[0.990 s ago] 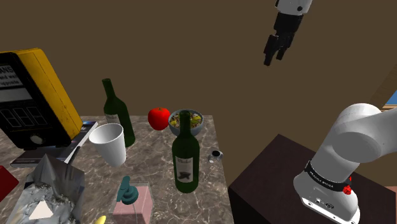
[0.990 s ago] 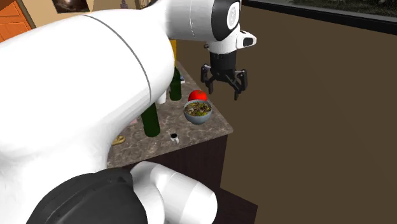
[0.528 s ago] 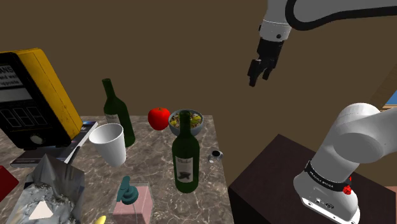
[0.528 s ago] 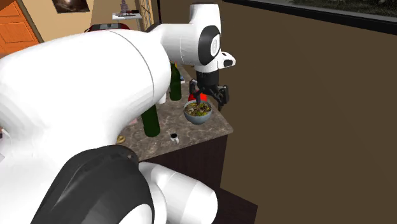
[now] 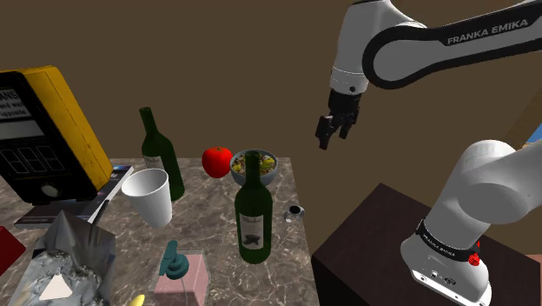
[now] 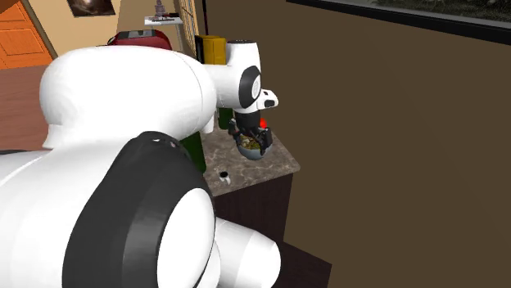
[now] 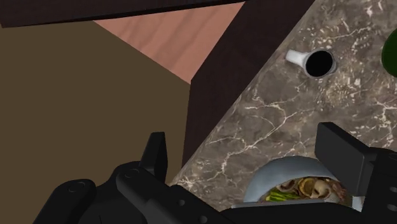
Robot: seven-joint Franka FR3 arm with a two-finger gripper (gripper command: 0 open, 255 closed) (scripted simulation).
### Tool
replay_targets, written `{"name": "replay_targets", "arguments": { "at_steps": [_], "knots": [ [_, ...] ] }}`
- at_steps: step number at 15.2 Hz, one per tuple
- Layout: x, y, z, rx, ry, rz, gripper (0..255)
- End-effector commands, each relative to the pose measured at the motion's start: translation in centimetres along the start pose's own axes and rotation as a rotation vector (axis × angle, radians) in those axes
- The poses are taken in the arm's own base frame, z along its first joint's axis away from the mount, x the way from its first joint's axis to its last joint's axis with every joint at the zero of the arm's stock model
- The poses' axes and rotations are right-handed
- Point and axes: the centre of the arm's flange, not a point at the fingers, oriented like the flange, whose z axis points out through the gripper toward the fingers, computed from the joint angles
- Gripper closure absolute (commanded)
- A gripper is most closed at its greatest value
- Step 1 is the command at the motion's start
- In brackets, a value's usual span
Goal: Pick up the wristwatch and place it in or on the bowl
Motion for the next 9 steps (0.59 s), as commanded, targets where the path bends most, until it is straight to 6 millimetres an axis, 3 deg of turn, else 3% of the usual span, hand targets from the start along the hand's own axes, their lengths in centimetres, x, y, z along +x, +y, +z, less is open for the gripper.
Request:
{"name": "replay_targets", "arguments": {
  "at_steps": [1, 9],
  "knots": [
    [0.0, -1.7, 1.9, 0.004, -0.006, 0.006, 0],
    [0.3, -8.6, 9.7, 0.019, -0.036, 0.023, 0]
  ]
}}
